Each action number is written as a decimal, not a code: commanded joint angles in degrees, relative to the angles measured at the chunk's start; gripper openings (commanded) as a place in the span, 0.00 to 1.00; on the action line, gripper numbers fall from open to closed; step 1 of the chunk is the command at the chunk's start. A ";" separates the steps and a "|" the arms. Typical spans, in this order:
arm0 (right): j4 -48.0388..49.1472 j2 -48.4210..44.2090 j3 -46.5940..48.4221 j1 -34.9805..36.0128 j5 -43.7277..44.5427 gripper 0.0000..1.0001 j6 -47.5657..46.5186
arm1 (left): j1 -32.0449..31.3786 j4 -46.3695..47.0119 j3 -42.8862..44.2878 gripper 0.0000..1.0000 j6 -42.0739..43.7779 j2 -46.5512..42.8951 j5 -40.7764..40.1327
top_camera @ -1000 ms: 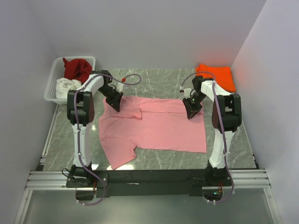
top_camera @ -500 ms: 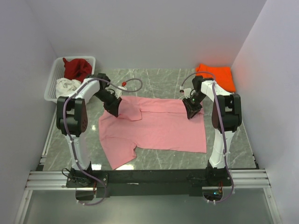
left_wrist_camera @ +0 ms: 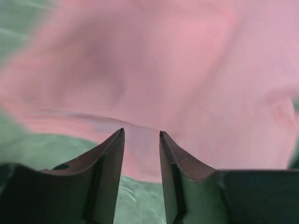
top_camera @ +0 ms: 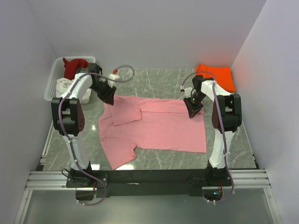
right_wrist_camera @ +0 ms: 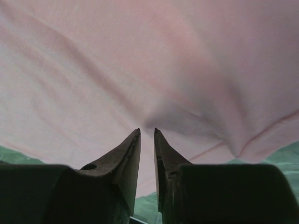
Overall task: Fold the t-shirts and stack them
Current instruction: Fold the tshirt
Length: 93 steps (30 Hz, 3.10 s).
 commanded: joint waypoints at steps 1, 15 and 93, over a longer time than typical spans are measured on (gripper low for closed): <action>3.67 -2.63 1.95 -0.21 4.52 0.24 2.62 | 0.74 12.51 3.75 0.41 -17.92 0.38 -0.57; 8.78 1.14 0.55 -0.30 17.97 0.22 7.81 | 0.82 22.21 8.13 0.31 -36.44 14.26 -20.16; 24.94 -37.36 -47.79 6.30 19.04 0.43 -26.38 | -24.93 21.06 -55.50 0.72 -5.42 -44.44 -12.62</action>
